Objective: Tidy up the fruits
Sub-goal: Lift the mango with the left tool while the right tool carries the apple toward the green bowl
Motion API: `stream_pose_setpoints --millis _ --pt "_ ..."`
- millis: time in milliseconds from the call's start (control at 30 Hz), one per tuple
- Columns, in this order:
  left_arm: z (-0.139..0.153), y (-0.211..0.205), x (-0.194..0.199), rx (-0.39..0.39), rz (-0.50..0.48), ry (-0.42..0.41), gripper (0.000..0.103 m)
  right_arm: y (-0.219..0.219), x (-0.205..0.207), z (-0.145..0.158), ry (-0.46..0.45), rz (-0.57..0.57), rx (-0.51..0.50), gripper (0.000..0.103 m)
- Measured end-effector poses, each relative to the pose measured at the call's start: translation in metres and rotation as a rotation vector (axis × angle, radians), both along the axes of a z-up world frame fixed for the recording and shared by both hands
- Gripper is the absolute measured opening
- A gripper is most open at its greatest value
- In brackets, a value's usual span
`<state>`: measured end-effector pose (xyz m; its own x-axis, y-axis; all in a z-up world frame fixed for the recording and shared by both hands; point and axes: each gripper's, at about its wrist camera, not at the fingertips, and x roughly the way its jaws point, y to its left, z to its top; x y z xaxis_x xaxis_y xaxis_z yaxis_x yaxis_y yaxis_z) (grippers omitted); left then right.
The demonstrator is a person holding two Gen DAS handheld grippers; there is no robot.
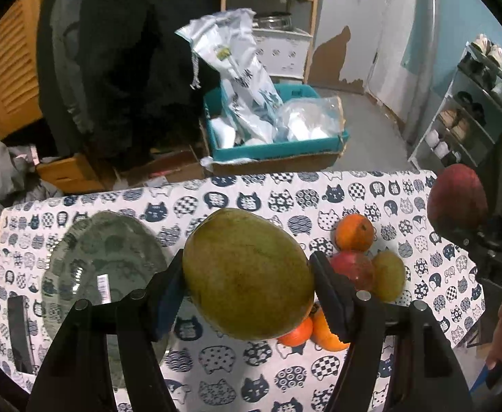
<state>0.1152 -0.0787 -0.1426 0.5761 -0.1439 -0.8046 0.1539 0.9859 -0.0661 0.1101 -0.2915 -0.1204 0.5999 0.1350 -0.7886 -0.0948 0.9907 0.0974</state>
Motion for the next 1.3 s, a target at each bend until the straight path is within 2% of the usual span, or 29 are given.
stream_pose_setpoints --millis 400,633,967,1300 --pt "0.027 0.053 -0.019 -0.016 0.079 -0.062 0.071 0.053 -0.001 0.031 -0.052 0.093 0.024 0.076" --pt "0.037 0.089 -0.027 -0.012 0.141 -0.090 0.071 0.094 0.007 0.037 -0.053 0.155 0.038 0.076" --pt "0.028 0.143 -0.029 -0.006 0.236 -0.076 0.071 0.160 0.023 0.036 -0.035 0.244 0.066 0.076" --pt "0.005 0.202 -0.029 -0.001 0.332 -0.034 0.071 0.228 0.041 0.019 0.011 0.324 0.085 0.076"
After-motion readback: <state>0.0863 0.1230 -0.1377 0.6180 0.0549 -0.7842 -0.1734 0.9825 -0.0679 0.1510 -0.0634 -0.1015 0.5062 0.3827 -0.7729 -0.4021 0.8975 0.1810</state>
